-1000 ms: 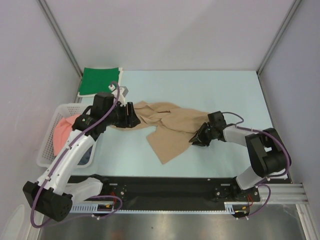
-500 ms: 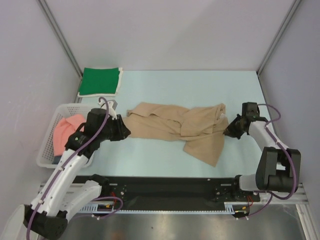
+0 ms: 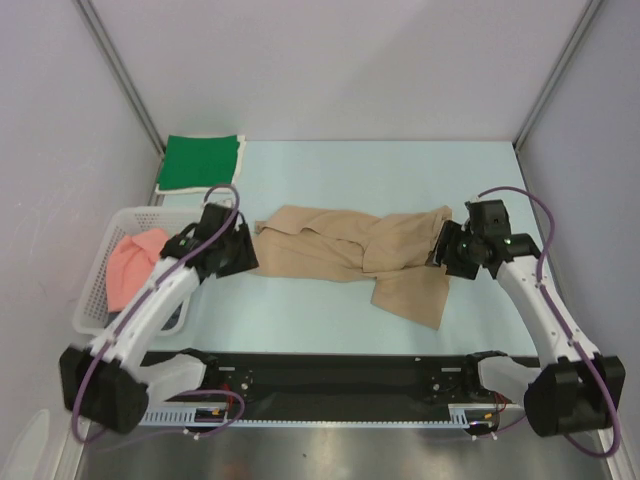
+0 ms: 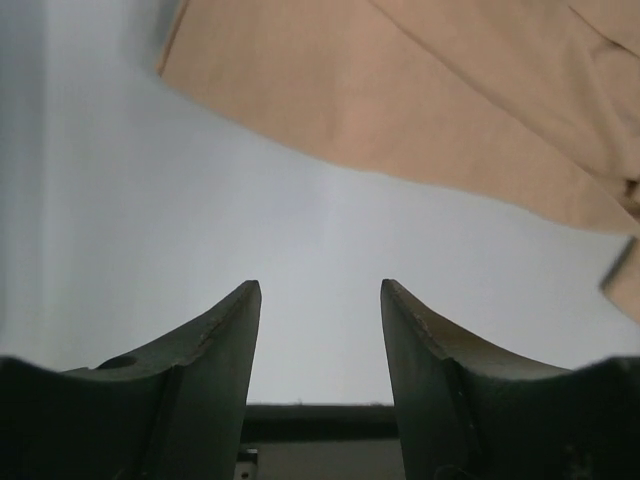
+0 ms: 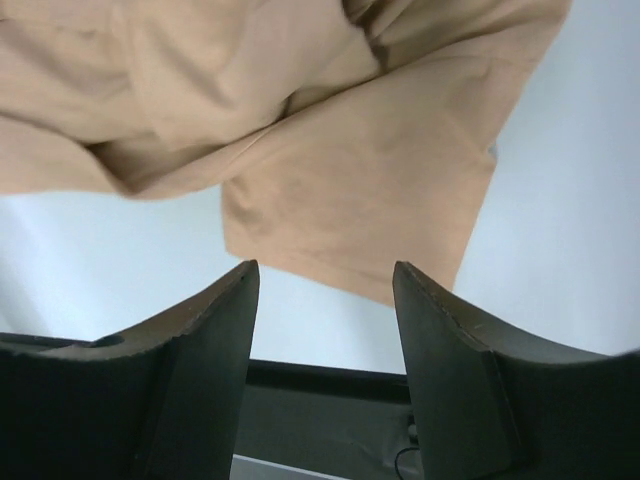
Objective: Fold and stack the t-shirts
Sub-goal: Flatten the tshirt out
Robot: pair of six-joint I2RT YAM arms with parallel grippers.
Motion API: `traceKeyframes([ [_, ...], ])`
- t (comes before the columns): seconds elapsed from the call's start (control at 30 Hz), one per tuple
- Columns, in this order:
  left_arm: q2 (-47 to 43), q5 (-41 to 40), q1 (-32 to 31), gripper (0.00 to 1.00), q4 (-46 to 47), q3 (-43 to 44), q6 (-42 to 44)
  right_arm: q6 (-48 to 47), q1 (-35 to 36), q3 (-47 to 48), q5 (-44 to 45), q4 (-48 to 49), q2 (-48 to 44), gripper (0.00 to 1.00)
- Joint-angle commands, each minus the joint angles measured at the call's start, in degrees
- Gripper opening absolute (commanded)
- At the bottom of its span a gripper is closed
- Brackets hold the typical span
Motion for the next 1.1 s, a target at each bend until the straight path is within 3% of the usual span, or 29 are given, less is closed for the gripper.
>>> traceKeyframes([
  [0.0, 12.67, -4.35, 2.18, 0.57, 6.78, 7.75, 3.99, 1.14, 0.59, -3.10, -4.83, -4.43, -6.38, 0.61],
  [0.13, 21.41, -1.20, 6.05, 0.51, 6.52, 12.78, 6.12, 4.56, 0.86, -8.81, -10.11, -2.41, -6.32, 0.61],
  [0.2, 21.43, -0.92, 6.32, 0.51, 8.27, 12.70, 6.91, 6.15, 1.91, -10.57, -13.17, 0.56, -5.35, 0.61],
  [0.37, 25.36, 8.12, 7.11, 0.72, 13.37, 12.34, 9.02, 5.90, 2.88, -9.88, -14.16, 4.36, -0.26, 0.62],
  [0.47, 30.29, 13.92, 6.59, 0.69, 14.42, 14.19, 7.45, 3.09, 2.88, -6.54, -13.37, 2.87, 4.92, 0.62],
  [0.6, 32.76, 13.50, 1.50, 0.65, 16.80, 15.59, 7.35, 1.42, 2.97, -3.55, -14.93, 4.69, 9.68, 0.63],
  [0.77, 29.44, 14.64, 0.78, 0.62, 19.70, 14.63, 7.61, 1.85, 9.63, 6.28, -18.99, 12.43, 19.16, 0.73],
  [0.9, 25.04, 12.62, 0.78, 0.63, 18.74, 14.54, 9.80, 2.56, 15.17, 18.75, -22.68, 14.47, 33.63, 0.67],
  [1.07, 21.79, 13.05, 1.40, 0.63, 18.56, 9.98, 9.82, -5.61, 19.57, 33.00, -21.10, 9.91, 46.84, 0.63],
])
